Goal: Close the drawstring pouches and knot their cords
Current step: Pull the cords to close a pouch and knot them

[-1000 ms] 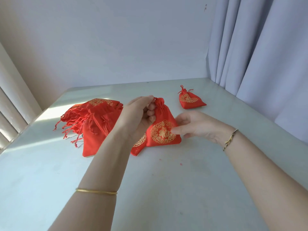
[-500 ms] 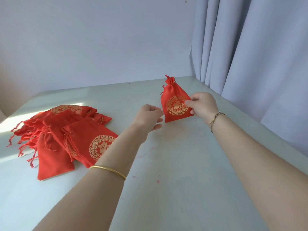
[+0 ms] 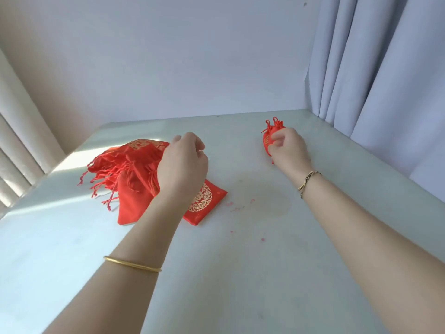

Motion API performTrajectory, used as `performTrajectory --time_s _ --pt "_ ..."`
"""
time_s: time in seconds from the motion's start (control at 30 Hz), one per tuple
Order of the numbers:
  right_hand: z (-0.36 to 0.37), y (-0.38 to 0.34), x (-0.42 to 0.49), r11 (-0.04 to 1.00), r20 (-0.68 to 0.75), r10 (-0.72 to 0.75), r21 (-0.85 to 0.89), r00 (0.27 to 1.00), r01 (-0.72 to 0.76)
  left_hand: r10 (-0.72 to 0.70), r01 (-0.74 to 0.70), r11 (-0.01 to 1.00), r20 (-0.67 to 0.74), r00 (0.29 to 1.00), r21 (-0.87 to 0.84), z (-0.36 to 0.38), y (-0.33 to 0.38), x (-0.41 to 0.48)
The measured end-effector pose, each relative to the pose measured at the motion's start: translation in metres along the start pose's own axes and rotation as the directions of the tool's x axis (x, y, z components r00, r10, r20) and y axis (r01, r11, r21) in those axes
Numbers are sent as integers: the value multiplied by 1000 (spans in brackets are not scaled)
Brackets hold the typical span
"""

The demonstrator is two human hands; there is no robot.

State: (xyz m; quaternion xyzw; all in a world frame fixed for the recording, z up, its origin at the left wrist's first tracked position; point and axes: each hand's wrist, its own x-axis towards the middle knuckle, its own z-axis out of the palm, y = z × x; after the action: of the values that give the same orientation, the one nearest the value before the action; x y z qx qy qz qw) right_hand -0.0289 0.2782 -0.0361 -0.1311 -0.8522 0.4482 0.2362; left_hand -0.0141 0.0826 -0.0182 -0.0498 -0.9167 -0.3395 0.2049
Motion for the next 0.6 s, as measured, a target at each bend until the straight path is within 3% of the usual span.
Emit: performTrajectory --time_s 0.1,0.17,0.3,0.4,0.53,0.6 --pt "32 -32 -41 983 427 65 130 902 -132 -13 50 963 -139 990 266 -25 -23 -10" --pt "56 -41 -60 985 548 55 105 835 -134 -76 122 934 -148 986 336 -36 -36 -15" --pt "89 -42 -74 996 498 20 70 867 -63 -89 117 886 -84 992 449 -38 -51 -25" --pt "89 -39 -77 984 415 35 146 909 -104 -52 83 868 -77 996 490 -34 -54 -25" --pt "69 -41 -86 944 401 70 269 913 -190 -18 31 923 -38 999 383 -30 -53 -25" --pt "53 -42 -87 945 463 83 246 882 -218 52 -49 982 -8 999 184 -31 -49 -23"
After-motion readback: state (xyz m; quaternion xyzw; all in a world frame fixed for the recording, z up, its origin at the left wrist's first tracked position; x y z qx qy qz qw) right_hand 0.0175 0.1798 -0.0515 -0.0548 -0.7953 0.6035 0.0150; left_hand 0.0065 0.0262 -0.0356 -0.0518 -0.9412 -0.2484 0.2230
